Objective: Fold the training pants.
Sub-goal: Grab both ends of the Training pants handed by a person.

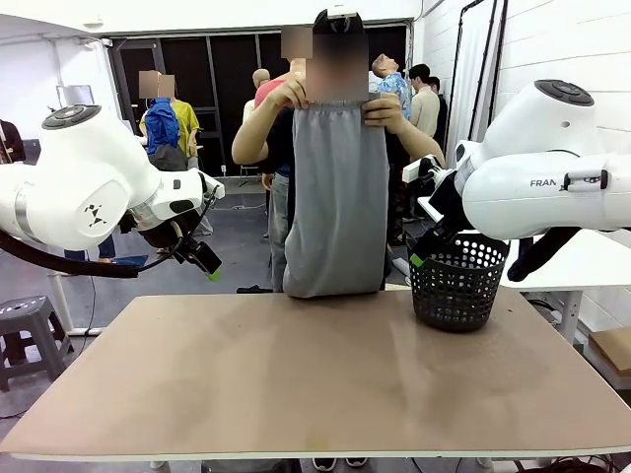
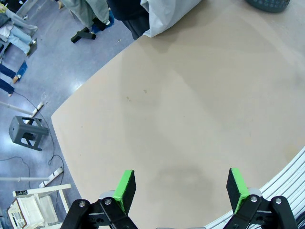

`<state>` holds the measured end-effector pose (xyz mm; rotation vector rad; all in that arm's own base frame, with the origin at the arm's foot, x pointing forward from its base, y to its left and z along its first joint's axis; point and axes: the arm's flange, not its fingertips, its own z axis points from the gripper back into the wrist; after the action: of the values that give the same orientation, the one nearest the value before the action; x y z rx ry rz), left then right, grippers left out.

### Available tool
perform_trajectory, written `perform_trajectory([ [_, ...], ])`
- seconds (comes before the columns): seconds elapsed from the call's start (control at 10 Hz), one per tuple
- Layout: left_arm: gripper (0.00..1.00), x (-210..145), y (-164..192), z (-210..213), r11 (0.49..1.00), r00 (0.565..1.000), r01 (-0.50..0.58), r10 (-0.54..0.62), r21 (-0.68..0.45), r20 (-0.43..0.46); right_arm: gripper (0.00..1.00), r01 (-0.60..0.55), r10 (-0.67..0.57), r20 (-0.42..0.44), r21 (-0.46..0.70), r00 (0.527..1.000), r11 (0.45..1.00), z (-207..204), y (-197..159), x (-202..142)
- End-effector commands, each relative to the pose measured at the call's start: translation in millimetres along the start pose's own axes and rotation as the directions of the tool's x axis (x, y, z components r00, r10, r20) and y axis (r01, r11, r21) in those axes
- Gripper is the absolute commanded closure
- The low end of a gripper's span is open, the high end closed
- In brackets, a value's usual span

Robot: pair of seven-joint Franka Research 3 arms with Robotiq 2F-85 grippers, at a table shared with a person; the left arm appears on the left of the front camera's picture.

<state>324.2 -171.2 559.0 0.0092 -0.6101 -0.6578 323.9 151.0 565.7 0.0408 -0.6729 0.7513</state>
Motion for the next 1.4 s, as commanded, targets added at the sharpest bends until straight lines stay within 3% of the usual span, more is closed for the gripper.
perform_trajectory([
  [0.0,0.00,1.6,1.6,-0.6,1.000,1.000,-0.001,0.001,-0.002,-0.001,0.00,0.000,0.000,-0.001,0.001,1.000,1.000,-0.3,0.0,-0.2],
  [1.3,0.00,1.6,1.6,-0.6,1.000,1.000,-0.001,0.001,-0.002,-0.001,0.00,0.000,0.000,-0.001,0.001,1.000,1.000,-0.3,0.0,-0.2],
])
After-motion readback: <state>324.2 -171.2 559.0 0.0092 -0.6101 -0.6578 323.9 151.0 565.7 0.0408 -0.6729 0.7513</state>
